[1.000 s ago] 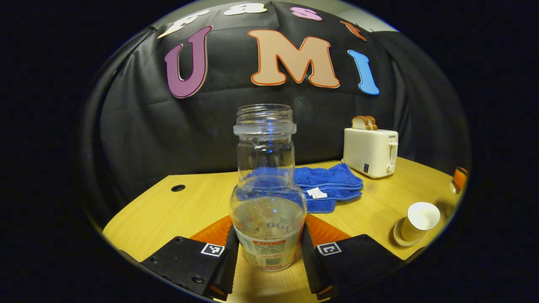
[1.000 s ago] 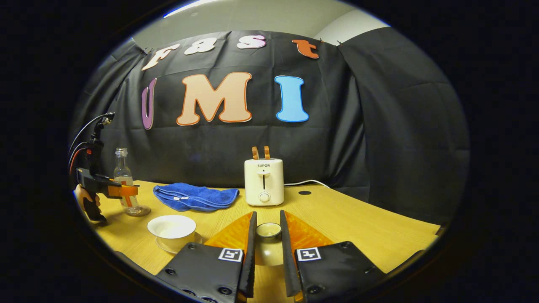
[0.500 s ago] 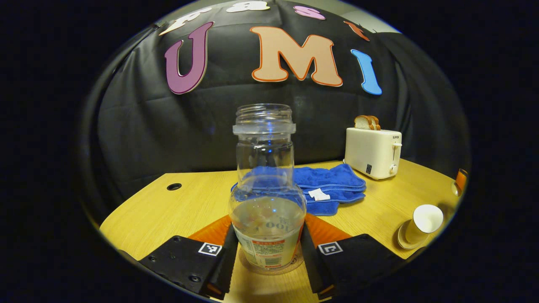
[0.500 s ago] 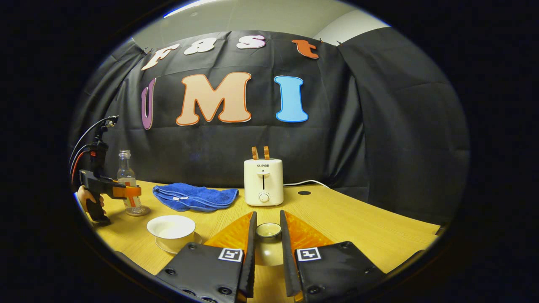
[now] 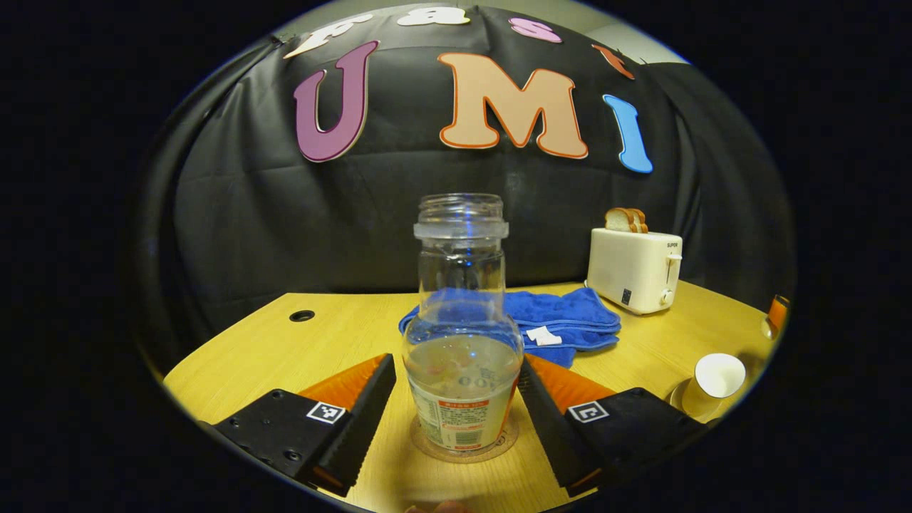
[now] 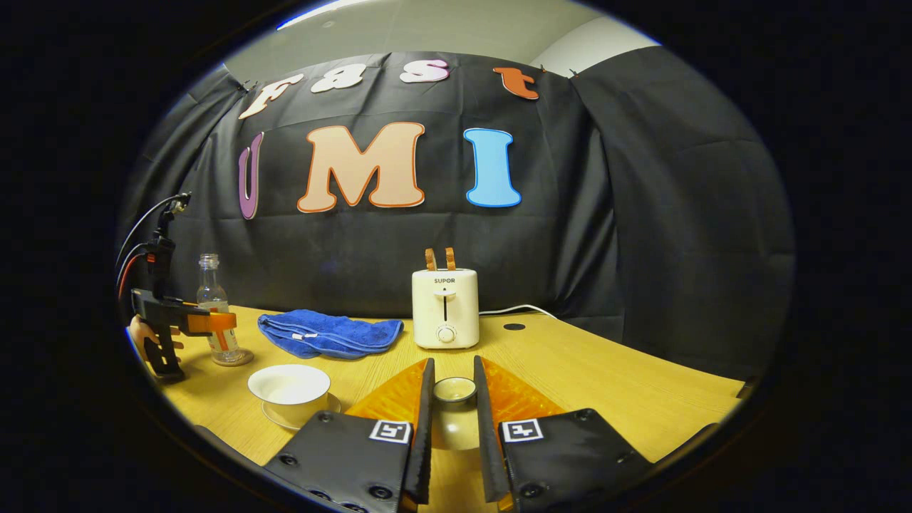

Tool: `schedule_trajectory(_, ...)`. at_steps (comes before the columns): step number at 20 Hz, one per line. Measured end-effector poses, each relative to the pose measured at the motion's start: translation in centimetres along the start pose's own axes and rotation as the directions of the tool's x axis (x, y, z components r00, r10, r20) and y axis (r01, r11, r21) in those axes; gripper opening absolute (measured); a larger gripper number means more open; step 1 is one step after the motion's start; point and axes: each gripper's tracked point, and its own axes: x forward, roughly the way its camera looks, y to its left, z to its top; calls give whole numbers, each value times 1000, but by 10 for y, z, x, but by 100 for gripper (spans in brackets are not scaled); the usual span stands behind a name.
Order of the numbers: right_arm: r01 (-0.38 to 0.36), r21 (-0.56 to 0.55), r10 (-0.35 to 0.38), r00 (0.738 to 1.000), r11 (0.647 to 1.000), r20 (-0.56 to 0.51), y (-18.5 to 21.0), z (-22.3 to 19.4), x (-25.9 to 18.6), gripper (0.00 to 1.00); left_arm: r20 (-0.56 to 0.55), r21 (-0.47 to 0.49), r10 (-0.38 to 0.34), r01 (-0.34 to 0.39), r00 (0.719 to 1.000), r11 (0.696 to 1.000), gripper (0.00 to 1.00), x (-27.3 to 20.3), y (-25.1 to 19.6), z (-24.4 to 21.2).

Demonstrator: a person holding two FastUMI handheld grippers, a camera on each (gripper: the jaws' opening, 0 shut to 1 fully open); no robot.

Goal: Open the teacup lid with one hand, grasp the water bottle and pour water into the teacup with the other hand; after pouring, place the water bottle on the coaster and then close the teacup lid.

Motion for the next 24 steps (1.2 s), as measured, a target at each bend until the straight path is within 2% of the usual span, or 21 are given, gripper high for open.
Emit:
schedule_trajectory(5,0,-1,0,1000,1000,1,0,1,0,32,61,5,27,-27,998,1000,97,-15,3,5)
schedule_trajectory(14,-22,0,22,1000,1000,0,6,0,0,32,116,76,29,-38,993,996,96,-48,-3,3)
schedule_trajectory(17,-71,1,71,997,997,-1,22,0,0,32,159,57,53,-63,986,996,96,-63,2,6)
schedule_trajectory(20,-150,5,150,989,989,-6,47,-1,2,32,172,27,62,-68,983,997,96,-73,5,5)
schedule_trajectory(24,-293,10,293,956,956,-13,89,-3,5,32,179,-18,89,-87,980,996,96,-82,16,5)
